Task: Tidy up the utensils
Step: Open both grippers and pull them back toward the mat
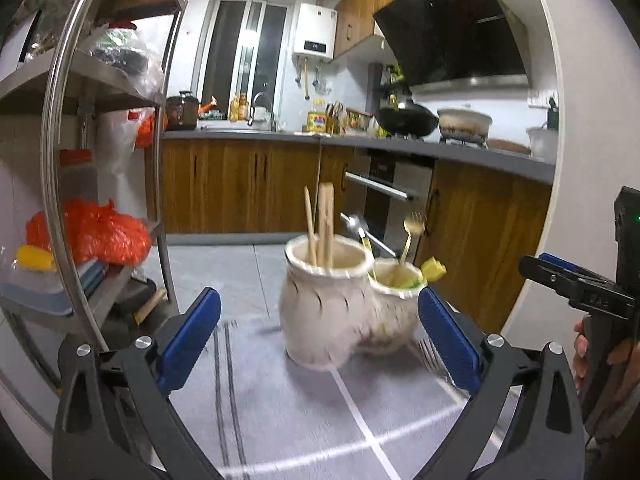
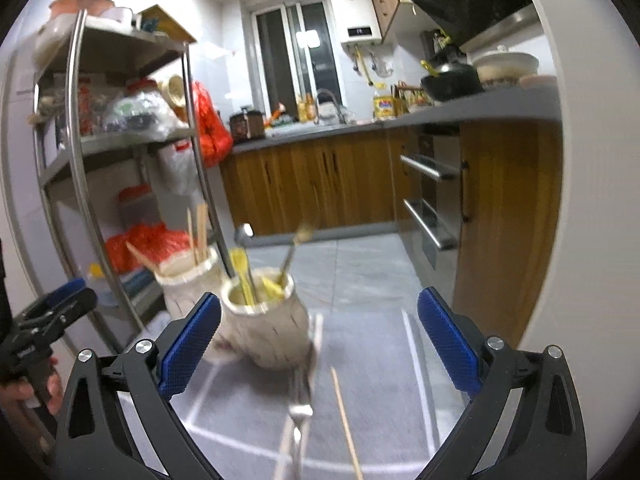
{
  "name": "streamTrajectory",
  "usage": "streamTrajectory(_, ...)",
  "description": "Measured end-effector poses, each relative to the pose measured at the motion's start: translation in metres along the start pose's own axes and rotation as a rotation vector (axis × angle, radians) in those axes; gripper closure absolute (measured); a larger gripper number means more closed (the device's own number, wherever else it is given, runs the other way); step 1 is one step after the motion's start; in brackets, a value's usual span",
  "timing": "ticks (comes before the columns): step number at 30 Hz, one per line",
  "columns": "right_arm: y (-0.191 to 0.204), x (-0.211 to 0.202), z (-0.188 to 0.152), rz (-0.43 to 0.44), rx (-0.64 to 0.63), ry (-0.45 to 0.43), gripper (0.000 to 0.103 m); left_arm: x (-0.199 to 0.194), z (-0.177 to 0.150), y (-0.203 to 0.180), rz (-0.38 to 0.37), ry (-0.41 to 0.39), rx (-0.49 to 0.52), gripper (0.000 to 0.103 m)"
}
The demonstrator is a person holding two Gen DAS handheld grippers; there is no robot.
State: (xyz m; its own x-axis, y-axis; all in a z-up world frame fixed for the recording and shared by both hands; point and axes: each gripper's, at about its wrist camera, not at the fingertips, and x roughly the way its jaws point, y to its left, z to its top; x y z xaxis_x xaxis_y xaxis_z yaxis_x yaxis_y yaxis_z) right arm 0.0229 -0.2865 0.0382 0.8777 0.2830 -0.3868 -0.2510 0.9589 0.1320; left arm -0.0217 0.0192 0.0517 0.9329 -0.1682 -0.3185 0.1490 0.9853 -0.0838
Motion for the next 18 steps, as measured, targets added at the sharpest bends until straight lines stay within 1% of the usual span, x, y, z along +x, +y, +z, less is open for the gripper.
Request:
streamTrajectory(5,-0.003,0.010,-0.027,-0.023,-0.017,0.109,0.005,0.005,-0.020,-0.007,-0.003,0.051,0.019,0.006)
streamTrajectory(8,0.001,0.015,-0.036,-0.033,-0.029,0.150,0.005,0.007,-0.032,-0.006,-0.017,0.067,0.010,0.006)
streamTrajectory(11,0.009,0.020,-0.043,-0.038,-0.071,0.186,0.005,0.014,-0.041,-0.003,-0.012,0.112,0.002,0.006)
streamTrajectory(13,0.017,0.027,-0.050,-0.034,-0.114,0.229,0.005,0.017,-0.043,-0.001,-0.009,0.130,0.000,0.006)
streamTrajectory(18,0.031,0.047,-0.067,-0.032,-0.178,0.341,0.005,0.017,-0.046,0.003,-0.033,0.135,-0.008,0.006)
